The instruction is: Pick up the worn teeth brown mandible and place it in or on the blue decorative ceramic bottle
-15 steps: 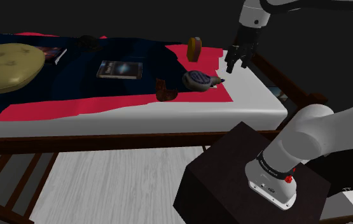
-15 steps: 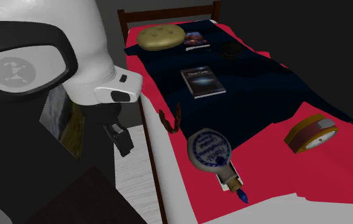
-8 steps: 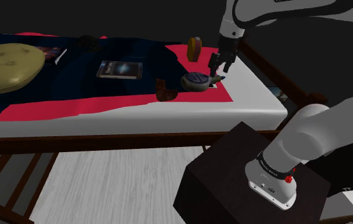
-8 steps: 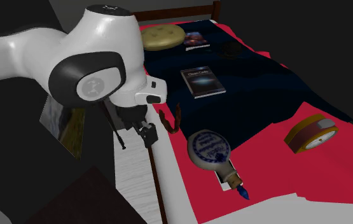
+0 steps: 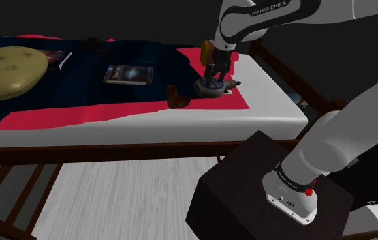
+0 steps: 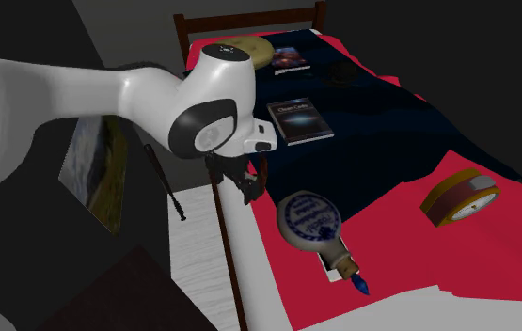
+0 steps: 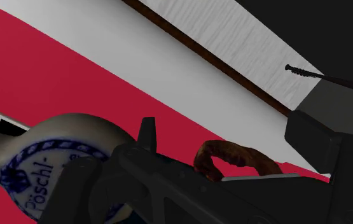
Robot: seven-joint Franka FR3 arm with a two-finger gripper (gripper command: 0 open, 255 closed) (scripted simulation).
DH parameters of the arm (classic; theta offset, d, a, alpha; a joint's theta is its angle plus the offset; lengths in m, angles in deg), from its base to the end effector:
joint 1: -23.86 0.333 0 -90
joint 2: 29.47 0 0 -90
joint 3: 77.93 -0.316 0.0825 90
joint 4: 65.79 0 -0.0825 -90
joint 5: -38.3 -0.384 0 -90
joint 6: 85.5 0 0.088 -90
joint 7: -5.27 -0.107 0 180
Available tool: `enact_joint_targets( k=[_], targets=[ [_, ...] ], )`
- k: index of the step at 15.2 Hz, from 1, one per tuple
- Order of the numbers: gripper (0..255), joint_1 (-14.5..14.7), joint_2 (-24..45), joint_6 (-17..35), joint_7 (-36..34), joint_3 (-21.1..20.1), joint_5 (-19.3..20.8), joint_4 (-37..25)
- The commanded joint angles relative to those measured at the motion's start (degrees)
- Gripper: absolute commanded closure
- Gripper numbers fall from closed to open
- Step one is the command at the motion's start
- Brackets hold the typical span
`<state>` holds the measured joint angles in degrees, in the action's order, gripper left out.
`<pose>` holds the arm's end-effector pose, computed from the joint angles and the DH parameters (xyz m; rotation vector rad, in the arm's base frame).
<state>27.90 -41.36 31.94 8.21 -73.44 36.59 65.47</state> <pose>0.4751 -0.0029 0.4326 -3.0974 -0.0483 0.0514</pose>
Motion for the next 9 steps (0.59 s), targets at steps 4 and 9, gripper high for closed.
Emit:
enact_joint_targets(
  k=[4,9],
  targets=[
    [0,0.77,10.88,5.7,4.02,0.24,-2.72,-5.62],
    [0,0.96,21.81,9.03,7.88,-0.38,-5.61,-13.52]
  ],
)
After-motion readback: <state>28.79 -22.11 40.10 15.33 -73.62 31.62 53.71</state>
